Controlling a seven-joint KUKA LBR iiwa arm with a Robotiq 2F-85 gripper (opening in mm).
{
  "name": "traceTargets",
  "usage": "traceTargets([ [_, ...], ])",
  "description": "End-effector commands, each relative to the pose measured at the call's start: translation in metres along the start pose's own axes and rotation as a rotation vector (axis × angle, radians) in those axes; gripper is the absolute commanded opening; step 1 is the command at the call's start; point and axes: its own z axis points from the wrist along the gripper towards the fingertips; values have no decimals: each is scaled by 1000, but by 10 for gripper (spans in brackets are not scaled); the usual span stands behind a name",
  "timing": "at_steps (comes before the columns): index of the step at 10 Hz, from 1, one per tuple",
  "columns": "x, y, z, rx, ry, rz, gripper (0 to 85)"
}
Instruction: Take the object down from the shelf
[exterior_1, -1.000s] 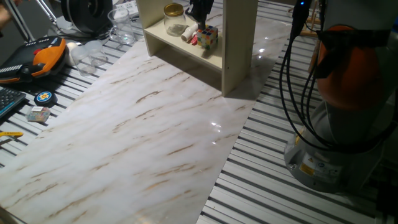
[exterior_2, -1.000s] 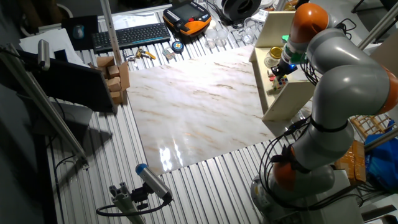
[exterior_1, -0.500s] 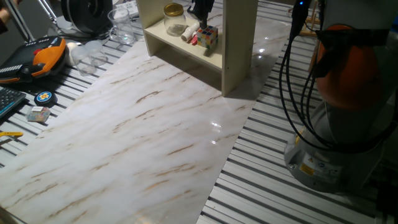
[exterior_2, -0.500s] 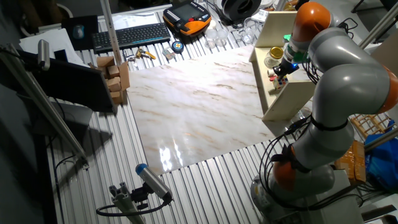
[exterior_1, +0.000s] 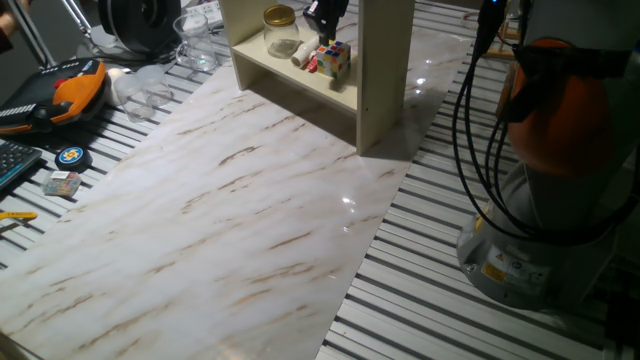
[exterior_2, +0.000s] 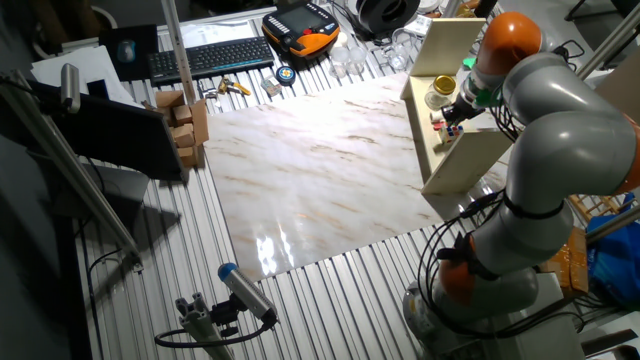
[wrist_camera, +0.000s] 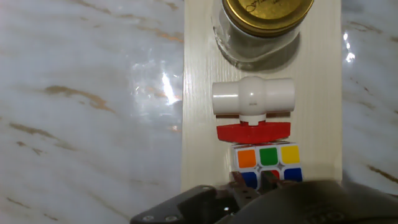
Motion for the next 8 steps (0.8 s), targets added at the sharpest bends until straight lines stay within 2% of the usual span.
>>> traceTargets([
  [1,0,0,0,-12,7,-10,850],
  [2,-1,-2,1,-16,27,-27,850],
  [3,-2,-5,1,-17,29,-31,850],
  [5,-4,-11,1,-15,25,-47,850],
  [8,-5,-18,5,4,17,-59,850],
])
